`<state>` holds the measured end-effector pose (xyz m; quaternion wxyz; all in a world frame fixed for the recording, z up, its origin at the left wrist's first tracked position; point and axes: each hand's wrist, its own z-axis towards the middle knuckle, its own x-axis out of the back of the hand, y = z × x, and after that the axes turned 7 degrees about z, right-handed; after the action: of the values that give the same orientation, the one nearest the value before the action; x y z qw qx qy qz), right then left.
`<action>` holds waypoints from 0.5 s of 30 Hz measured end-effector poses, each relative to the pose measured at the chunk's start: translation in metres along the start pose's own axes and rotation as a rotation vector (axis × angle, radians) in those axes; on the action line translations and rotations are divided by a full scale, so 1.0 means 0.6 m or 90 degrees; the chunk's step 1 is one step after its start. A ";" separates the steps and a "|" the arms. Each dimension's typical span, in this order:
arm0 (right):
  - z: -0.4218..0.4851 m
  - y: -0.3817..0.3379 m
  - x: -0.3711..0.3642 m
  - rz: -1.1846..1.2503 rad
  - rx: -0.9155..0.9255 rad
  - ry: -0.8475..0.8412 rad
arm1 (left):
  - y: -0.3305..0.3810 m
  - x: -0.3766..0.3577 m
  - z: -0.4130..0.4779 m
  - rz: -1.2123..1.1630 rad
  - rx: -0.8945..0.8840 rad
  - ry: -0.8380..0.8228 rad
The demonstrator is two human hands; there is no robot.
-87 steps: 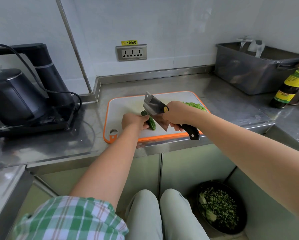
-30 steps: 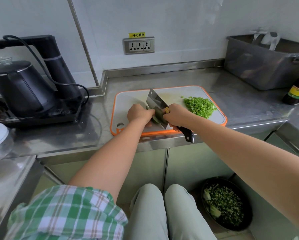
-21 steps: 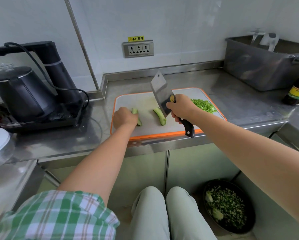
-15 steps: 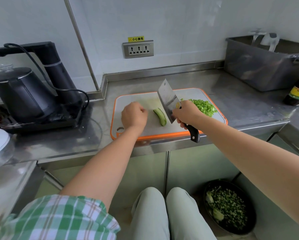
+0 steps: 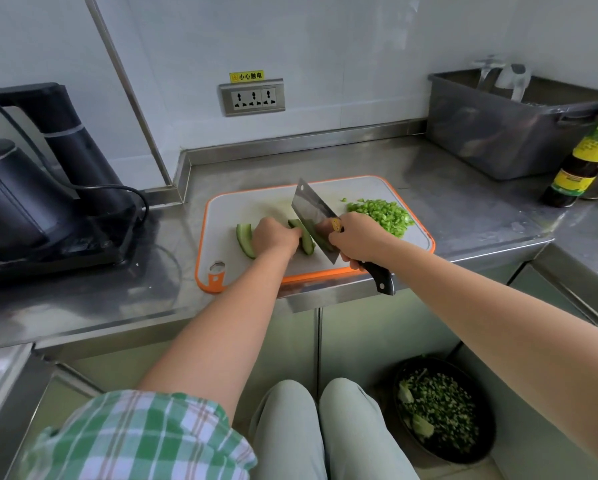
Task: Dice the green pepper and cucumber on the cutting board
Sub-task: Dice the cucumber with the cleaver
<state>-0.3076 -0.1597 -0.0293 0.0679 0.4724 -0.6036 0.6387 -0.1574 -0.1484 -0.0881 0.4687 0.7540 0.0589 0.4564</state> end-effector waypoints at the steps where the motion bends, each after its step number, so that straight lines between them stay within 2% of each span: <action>1: 0.001 -0.002 0.003 -0.010 0.000 0.002 | 0.001 0.001 -0.002 -0.011 -0.001 -0.005; 10: 0.002 -0.029 0.017 -0.074 -0.034 -0.035 | 0.002 0.010 -0.014 -0.047 -0.004 -0.036; 15: 0.005 -0.031 0.020 -0.031 -0.052 -0.004 | 0.000 0.006 -0.013 -0.022 -0.014 -0.017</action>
<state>-0.3003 -0.1630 -0.0086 0.1007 0.4858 -0.6174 0.6104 -0.1608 -0.1414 -0.0848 0.4854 0.7540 0.0607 0.4384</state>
